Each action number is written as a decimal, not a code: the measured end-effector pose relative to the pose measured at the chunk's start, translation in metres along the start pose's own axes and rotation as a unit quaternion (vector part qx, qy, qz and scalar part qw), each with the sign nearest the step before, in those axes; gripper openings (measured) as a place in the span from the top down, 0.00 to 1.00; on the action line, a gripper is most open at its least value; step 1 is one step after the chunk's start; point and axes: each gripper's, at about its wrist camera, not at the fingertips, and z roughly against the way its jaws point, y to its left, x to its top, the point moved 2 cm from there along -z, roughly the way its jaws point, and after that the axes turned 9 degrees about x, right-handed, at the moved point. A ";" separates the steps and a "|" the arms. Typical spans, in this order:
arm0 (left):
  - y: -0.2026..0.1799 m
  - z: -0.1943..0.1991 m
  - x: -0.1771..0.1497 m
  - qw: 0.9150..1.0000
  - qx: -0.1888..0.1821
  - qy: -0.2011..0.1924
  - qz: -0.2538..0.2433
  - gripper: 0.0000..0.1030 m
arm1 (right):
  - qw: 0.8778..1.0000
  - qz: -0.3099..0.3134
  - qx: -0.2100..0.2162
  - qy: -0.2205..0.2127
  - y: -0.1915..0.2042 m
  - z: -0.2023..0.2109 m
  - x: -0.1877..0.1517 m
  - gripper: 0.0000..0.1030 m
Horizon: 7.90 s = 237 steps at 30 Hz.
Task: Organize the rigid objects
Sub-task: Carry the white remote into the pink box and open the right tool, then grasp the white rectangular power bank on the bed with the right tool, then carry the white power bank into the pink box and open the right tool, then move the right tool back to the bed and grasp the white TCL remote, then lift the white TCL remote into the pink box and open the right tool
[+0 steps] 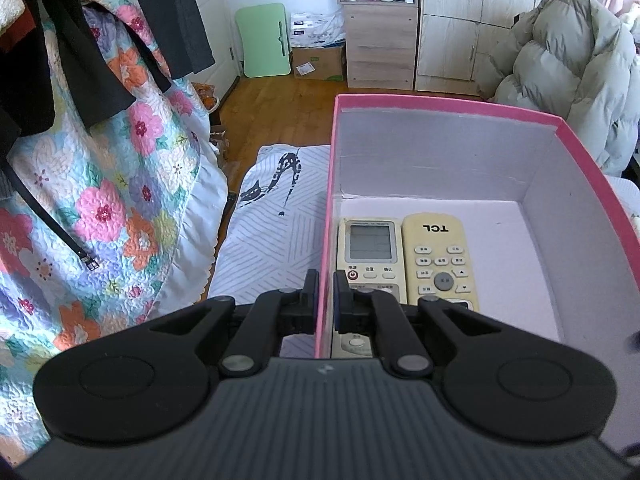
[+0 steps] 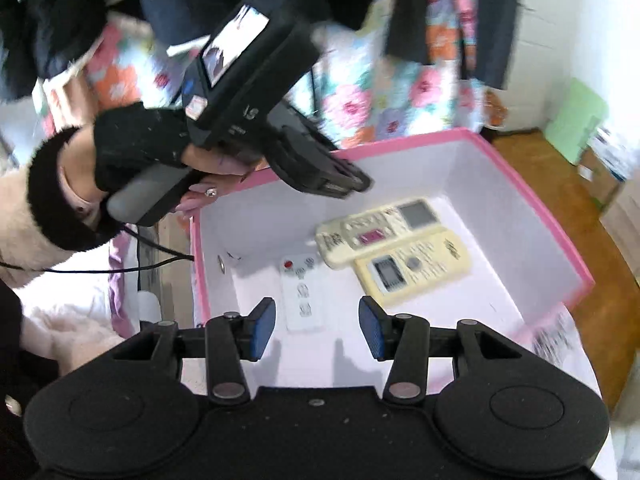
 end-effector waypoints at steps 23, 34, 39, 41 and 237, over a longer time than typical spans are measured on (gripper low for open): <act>-0.010 0.004 -0.001 0.999 0.024 -0.009 -0.030 0.93 | 0.961 -0.178 -0.212 -0.020 -0.061 0.005 -0.185 0.33; -0.011 0.004 -0.001 0.999 0.023 -0.010 -0.032 0.91 | 0.954 -0.230 -0.191 -0.041 -0.038 0.001 -0.183 0.32; -0.011 0.004 -0.002 0.999 0.025 -0.010 -0.032 0.91 | 0.942 -0.245 -0.228 -0.030 -0.060 -0.020 -0.182 0.36; -0.011 0.004 -0.001 0.999 0.023 -0.008 -0.029 0.91 | 0.940 -0.257 -0.218 -0.048 -0.063 -0.022 -0.182 0.47; -0.010 0.013 -0.006 0.998 0.044 -0.040 -0.026 0.88 | 0.923 -0.372 0.014 -0.096 -0.021 -0.102 -0.016 0.40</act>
